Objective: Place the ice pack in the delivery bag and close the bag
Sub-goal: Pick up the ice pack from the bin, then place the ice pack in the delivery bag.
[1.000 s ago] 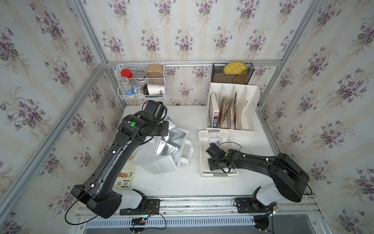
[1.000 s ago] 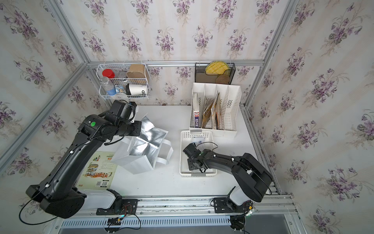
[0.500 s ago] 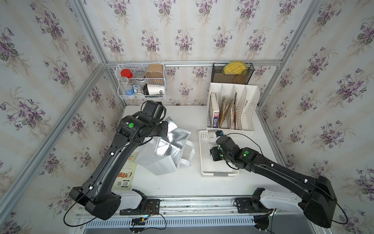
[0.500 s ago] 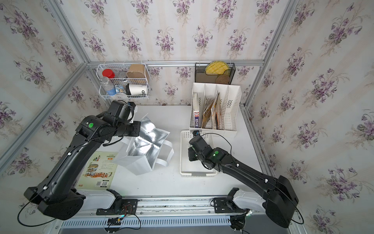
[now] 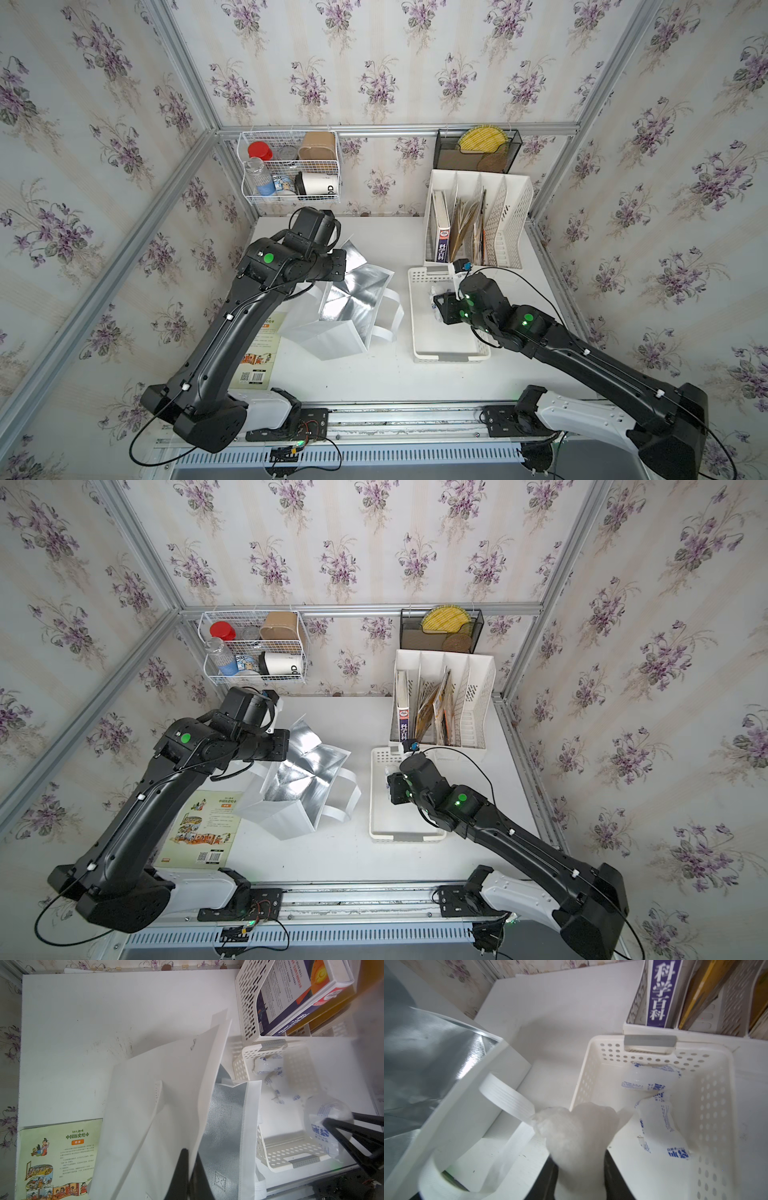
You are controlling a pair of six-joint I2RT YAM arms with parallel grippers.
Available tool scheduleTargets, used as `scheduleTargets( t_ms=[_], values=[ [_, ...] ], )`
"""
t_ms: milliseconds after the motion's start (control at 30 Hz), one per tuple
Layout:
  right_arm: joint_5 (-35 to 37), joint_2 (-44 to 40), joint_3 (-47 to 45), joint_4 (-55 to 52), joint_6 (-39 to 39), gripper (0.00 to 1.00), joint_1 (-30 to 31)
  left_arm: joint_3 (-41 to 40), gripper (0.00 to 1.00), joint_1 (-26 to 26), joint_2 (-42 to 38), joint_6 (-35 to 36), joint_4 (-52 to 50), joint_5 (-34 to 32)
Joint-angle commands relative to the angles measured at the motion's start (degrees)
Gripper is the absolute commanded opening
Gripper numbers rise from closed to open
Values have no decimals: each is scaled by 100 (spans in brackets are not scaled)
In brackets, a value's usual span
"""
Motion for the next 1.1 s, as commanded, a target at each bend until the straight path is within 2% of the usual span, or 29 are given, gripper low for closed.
scheduleTargets(
  t_ms=[0, 233, 533, 933, 1067],
  values=[
    [-590, -184, 229, 475, -69, 8, 2, 93, 0, 5, 42, -124, 77, 141],
    [-1348, 77, 954, 1215, 13, 8, 421, 174, 0, 1, 60, -265, 140, 287],
    [-1291, 1176, 2012, 1386, -160, 8, 991, 149, 0, 5, 68, -402, 170, 399],
    [-1231, 1622, 2499, 1449, -254, 9, 1037, -150, 0, 3, -69, -589, 427, 428],
    [-1241, 2131, 2735, 1092, -251, 10, 1036, -314, 0, 4, -193, -657, 687, 403]
  ],
)
